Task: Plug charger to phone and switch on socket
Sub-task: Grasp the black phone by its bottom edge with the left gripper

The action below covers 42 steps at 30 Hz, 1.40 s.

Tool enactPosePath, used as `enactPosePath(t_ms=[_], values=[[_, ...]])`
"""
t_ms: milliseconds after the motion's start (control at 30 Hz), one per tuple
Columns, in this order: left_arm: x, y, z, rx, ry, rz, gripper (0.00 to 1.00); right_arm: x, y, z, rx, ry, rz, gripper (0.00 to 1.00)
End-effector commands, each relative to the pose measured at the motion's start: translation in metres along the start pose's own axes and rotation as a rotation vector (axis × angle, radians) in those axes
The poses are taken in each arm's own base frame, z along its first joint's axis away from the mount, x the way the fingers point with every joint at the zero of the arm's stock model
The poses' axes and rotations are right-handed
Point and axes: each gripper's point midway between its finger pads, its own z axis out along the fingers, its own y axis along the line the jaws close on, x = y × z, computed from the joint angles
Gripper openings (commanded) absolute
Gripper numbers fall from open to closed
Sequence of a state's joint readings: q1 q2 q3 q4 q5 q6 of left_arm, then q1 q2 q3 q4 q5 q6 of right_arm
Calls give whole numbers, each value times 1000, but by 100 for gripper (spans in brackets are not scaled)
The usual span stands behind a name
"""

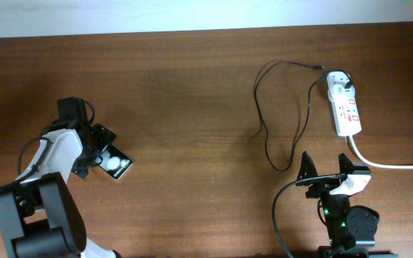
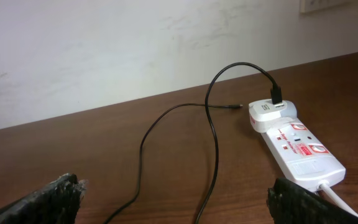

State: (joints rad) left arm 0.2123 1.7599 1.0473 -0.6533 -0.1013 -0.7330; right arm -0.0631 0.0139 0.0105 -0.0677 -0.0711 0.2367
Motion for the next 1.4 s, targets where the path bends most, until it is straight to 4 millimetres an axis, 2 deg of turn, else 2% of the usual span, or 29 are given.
enactPosePath(t_ms=[0, 100, 200, 233, 300, 400, 467, 667, 733, 867, 933, 1067, 1133, 1267, 1367], values=[[-1, -10, 8, 7, 3, 13, 99, 1, -2, 0, 8, 0, 7, 99], [7, -20, 25, 5, 14, 94, 99, 1, -2, 0, 8, 0, 6, 99], [17, -23, 34, -10, 37, 116, 100, 1, -2, 0, 8, 0, 6, 99], [18, -22, 35, -13, 40, 118, 90, 1, -2, 0, 7, 0, 7, 99], [19, -21, 35, -19, 46, 118, 85, 1, -2, 0, 8, 0, 7, 99], [21, -20, 34, -20, 54, 119, 69, 1, -2, 0, 7, 0, 7, 99], [27, -31, 32, 38, 98, 117, 65, 1, -2, 0, 7, 0, 7, 99], [28, -75, 5, 174, 145, 201, 67, 1, -2, 0, 8, 0, 7, 99], [36, -88, 4, 175, 112, 260, 68, 1, -2, 0, 8, 0, 7, 99], [56, -128, -4, 205, 5, 386, 70, 1, -2, 0, 8, 0, 7, 99], [74, -145, -9, 186, -62, 469, 72, 1, -2, 0, 8, 0, 7, 99], [88, -151, -13, 143, -124, 537, 75, 1, -2, 0, 8, 0, 6, 99], [91, -143, -10, 107, -114, 550, 78, 1, -2, 0, 8, 0, 7, 99], [101, -124, 2, 49, -67, 566, 79, 1, -2, 0, 8, 0, 6, 99], [102, -124, 3, 49, -64, 566, 86, 1, -2, 0, 8, 0, 7, 99]])
